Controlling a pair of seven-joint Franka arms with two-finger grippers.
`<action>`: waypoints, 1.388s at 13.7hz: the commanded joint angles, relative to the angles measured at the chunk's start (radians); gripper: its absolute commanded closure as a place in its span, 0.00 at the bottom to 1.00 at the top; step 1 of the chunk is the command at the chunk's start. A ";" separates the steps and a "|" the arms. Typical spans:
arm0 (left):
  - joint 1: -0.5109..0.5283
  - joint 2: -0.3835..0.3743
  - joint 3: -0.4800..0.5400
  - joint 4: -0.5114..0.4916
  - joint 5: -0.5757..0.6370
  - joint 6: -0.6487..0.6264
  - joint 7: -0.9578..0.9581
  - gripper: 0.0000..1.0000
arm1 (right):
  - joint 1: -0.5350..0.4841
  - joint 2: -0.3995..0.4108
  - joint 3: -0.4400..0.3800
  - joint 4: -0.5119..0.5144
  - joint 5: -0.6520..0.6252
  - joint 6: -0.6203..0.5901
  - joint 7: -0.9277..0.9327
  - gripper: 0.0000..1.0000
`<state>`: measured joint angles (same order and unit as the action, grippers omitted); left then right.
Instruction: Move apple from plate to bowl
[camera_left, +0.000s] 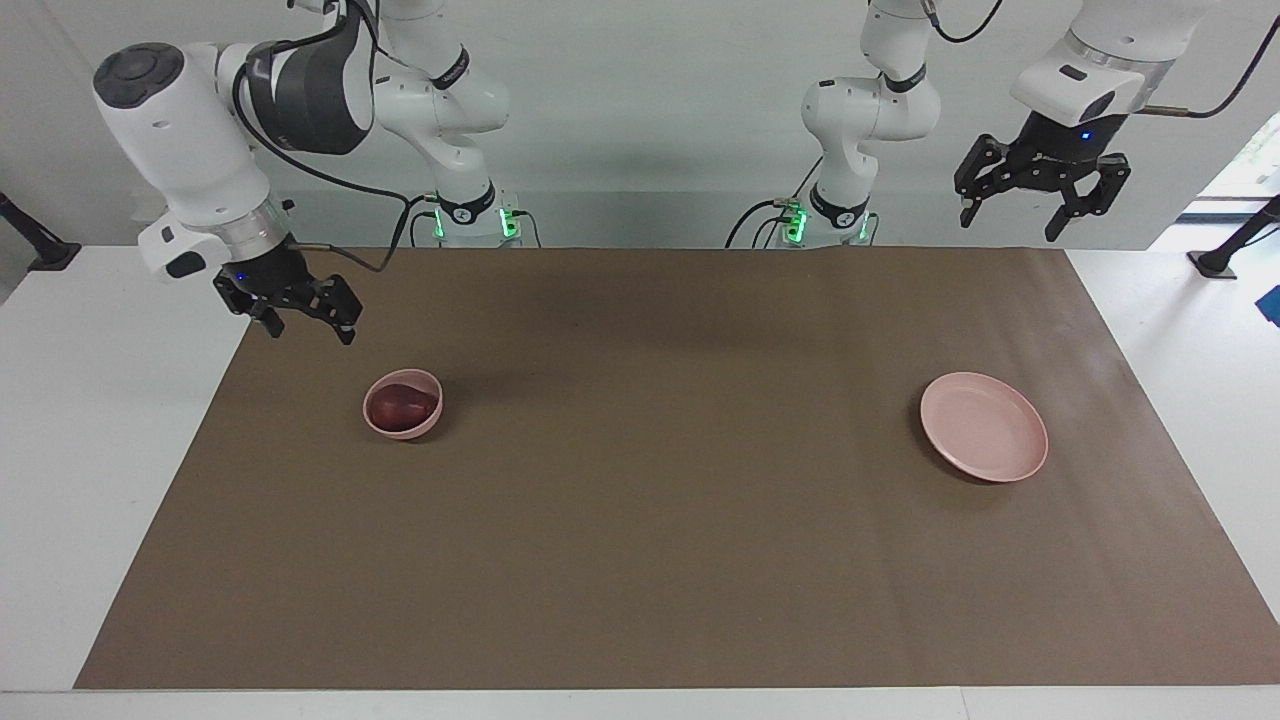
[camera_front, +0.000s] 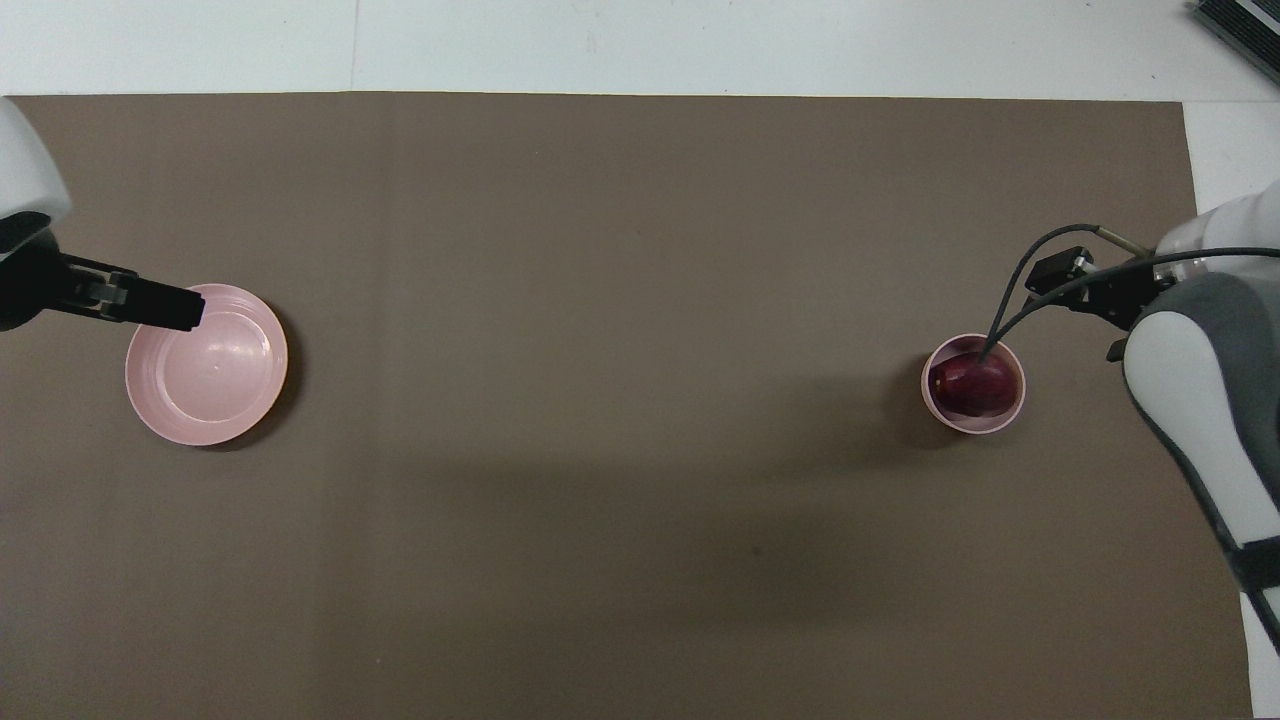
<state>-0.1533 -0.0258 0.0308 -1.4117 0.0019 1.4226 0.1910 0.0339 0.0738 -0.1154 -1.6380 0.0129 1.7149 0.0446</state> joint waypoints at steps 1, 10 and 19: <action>-0.026 0.000 0.031 0.020 0.006 -0.025 0.011 0.00 | 0.000 0.000 0.005 0.069 -0.022 -0.108 -0.028 0.00; -0.012 -0.039 0.026 0.005 -0.013 -0.025 0.002 0.00 | -0.002 -0.014 0.008 0.173 -0.034 -0.281 -0.028 0.00; -0.009 -0.039 0.035 0.005 -0.011 -0.028 0.002 0.00 | 0.012 -0.017 0.016 0.175 -0.057 -0.265 -0.029 0.00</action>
<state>-0.1542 -0.0520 0.0560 -1.4051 -0.0027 1.4138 0.1917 0.0497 0.0575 -0.1013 -1.4731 -0.0413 1.4508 0.0358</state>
